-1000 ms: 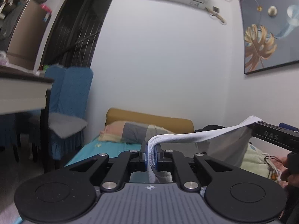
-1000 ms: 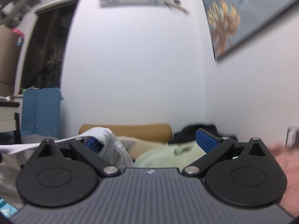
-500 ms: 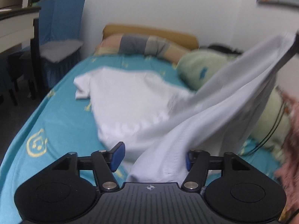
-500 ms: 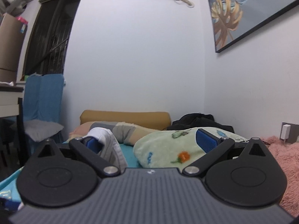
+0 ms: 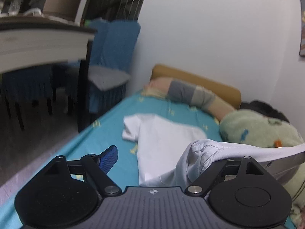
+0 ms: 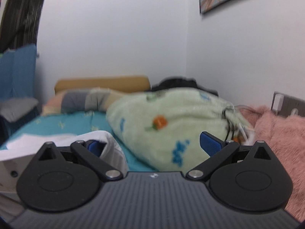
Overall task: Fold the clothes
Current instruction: 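Lift the T-shirt high with the left gripper and shake it open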
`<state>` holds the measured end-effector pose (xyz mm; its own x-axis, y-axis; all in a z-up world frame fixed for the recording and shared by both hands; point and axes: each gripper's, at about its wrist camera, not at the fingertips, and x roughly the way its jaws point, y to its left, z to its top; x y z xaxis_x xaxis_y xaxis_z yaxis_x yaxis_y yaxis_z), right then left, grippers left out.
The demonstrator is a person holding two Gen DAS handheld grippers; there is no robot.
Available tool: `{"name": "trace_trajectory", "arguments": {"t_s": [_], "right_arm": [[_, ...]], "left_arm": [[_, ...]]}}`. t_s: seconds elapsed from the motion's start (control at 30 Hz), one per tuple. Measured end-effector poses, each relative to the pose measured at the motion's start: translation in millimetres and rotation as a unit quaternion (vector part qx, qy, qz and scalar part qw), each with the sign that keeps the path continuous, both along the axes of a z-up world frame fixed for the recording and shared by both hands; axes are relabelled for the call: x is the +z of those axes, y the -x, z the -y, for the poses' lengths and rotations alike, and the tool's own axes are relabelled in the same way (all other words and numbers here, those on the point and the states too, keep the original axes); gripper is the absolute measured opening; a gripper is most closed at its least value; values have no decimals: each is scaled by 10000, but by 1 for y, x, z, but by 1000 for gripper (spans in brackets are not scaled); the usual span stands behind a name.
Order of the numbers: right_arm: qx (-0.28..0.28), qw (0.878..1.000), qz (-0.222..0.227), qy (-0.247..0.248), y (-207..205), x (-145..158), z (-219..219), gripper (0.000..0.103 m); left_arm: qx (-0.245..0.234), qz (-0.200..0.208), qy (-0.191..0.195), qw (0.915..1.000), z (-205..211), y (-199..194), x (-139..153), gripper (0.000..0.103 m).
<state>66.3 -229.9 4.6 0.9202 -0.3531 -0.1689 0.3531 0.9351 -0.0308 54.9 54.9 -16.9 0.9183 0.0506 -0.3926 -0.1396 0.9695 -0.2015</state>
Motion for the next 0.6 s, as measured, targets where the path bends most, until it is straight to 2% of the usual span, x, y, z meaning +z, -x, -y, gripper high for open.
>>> {"name": "trace_trajectory", "arguments": {"t_s": [0.07,0.17,0.37,0.43,0.6], "right_arm": [[85,9997,221,-48,12,34,-4,103],[252,9980,551,-151,35,87,-7,103],[779,9854,1512,-98,111,204,-18,103],[977,9792,1776,-112,142,240,-19,103],[1175,9655,2323,105,226,315,-26,103]], "left_arm": [[71,394,-76,9992,-5,6,28,85],[104,1086,-7,9940,-15,27,86,85],[236,2307,151,9726,-38,94,204,85],[203,2591,219,9654,-44,122,240,85],[-8,3014,190,9533,-45,197,308,87]]}}
